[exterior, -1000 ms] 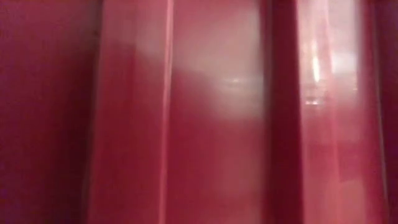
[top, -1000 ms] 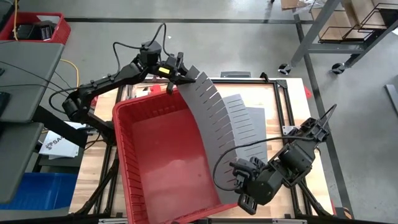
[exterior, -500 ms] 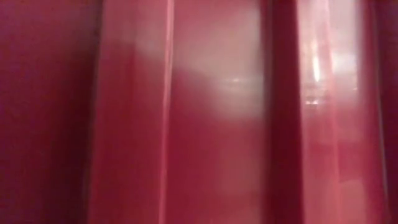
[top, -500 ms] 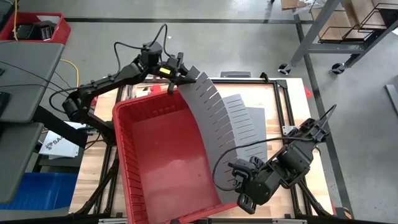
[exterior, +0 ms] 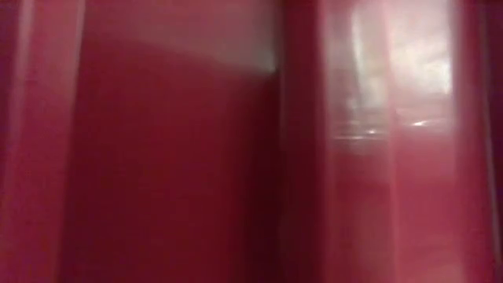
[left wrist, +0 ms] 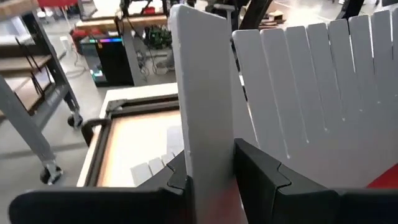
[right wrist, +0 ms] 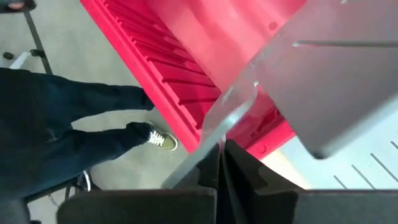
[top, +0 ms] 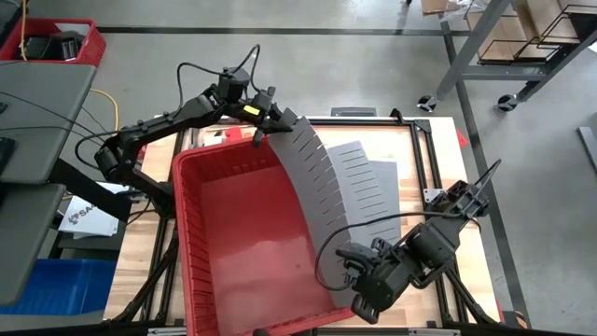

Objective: Sort blocks
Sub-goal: Assemble the bin divider into the red bin

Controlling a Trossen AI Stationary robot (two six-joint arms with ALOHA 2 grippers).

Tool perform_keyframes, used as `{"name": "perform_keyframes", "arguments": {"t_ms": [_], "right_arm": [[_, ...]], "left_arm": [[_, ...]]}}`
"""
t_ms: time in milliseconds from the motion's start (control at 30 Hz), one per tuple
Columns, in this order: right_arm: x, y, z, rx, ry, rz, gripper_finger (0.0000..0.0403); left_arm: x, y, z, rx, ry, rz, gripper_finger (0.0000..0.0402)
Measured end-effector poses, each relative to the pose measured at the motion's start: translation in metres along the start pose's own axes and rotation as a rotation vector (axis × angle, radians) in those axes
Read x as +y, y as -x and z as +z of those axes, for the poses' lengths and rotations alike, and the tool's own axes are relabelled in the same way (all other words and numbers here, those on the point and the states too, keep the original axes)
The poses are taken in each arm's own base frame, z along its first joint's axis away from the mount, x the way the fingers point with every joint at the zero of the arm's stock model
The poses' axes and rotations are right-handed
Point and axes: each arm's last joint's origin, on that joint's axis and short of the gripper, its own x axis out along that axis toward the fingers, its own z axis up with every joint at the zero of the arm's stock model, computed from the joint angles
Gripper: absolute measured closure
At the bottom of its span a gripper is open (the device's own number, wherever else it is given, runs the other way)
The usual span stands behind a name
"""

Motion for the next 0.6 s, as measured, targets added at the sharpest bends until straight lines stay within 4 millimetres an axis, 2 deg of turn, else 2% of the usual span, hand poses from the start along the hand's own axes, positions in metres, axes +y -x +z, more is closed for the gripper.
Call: {"name": "perform_keyframes", "arguments": {"t_ms": [167,267,367,467,600], "right_arm": [[-0.001,0.002,0.001,-0.027,-0.002,-0.006,0.0403],[-0.001,0.002,0.002,-0.028,-0.002,-0.01,0.0403],[-0.002,0.002,0.002,-0.043,0.0,-0.02,0.0403],[-0.004,0.004,0.005,-0.073,0.032,-0.037,0.0403],[-0.007,0.004,0.01,-0.088,0.054,-0.049,0.0403]], "left_arm": [[-0.007,0.004,0.007,-0.022,0.086,-0.03,0.0318],[-0.014,0.006,0.006,0.013,0.176,-0.067,0.0318],[-0.023,0.01,0.007,0.03,0.194,-0.133,0.0318],[-0.033,0.017,0.02,-0.021,0.159,-0.175,0.0319],[-0.049,0.037,0.04,-0.083,0.1,-0.147,0.0319]]}}
